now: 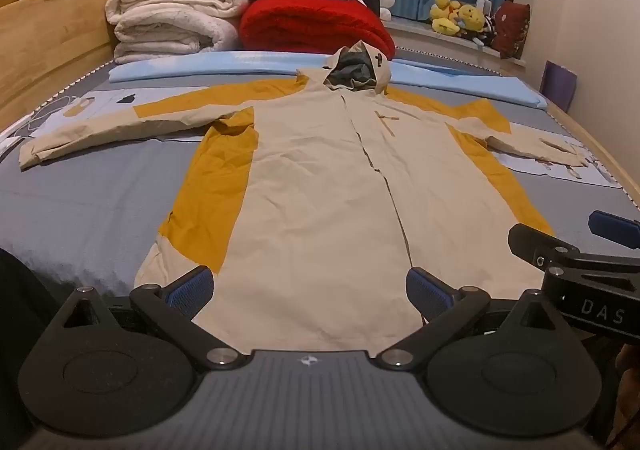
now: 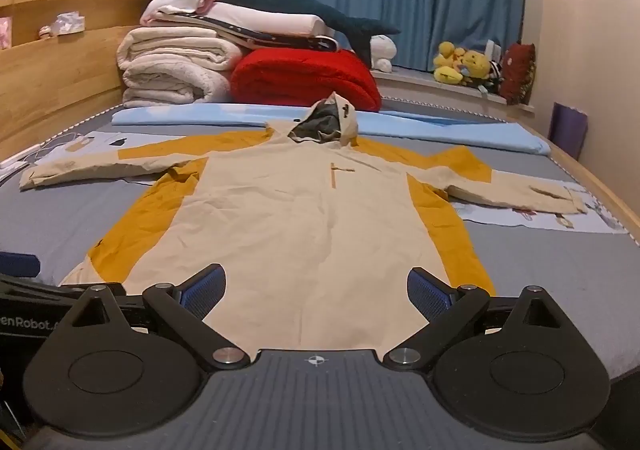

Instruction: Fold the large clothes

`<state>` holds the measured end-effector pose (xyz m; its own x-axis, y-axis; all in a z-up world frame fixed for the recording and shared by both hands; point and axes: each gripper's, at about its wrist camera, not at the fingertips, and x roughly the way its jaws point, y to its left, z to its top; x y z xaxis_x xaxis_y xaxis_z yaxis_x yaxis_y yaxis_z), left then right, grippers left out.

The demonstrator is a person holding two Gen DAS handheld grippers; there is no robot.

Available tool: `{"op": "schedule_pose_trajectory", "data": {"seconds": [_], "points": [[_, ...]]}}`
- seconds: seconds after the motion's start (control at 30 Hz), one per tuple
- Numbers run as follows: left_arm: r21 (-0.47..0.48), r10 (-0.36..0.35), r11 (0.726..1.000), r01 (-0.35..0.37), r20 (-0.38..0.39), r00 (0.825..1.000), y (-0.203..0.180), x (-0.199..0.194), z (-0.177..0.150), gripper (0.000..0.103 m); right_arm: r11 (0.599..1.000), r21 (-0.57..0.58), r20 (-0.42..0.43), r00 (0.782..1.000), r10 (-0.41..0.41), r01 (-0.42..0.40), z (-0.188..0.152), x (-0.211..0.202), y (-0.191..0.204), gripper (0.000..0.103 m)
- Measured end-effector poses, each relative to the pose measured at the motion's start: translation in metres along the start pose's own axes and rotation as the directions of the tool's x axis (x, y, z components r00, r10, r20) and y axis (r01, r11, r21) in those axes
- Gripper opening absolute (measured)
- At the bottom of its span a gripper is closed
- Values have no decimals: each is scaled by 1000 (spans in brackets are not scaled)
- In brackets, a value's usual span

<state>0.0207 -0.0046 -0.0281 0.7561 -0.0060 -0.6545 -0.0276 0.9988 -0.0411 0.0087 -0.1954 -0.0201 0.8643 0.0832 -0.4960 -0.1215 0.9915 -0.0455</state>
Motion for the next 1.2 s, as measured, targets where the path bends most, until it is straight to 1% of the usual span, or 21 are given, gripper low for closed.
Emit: {"op": "schedule_pose_trajectory", "data": {"seconds": [0.17, 0.2, 0.43, 1.2], "points": [[-1, -1, 1000, 1, -1, 1000, 0, 0, 0, 102, 1000, -1, -3, 1000, 3, -3, 4, -9, 4, 97], [-2, -2, 1000, 2, -2, 1000, 0, 0, 0, 102, 1000, -3, 0, 1000, 7, -7, 0, 0, 3, 97], [-1, -1, 1000, 1, -1, 1000, 0, 0, 0, 102, 1000, -4, 2, 1000, 9, -9, -1, 5, 0, 97], [-2, -1, 1000, 1, -2, 1000, 1, 0, 0, 102, 1000, -2, -2, 1000, 7, -7, 1, 2, 3, 97]]}}
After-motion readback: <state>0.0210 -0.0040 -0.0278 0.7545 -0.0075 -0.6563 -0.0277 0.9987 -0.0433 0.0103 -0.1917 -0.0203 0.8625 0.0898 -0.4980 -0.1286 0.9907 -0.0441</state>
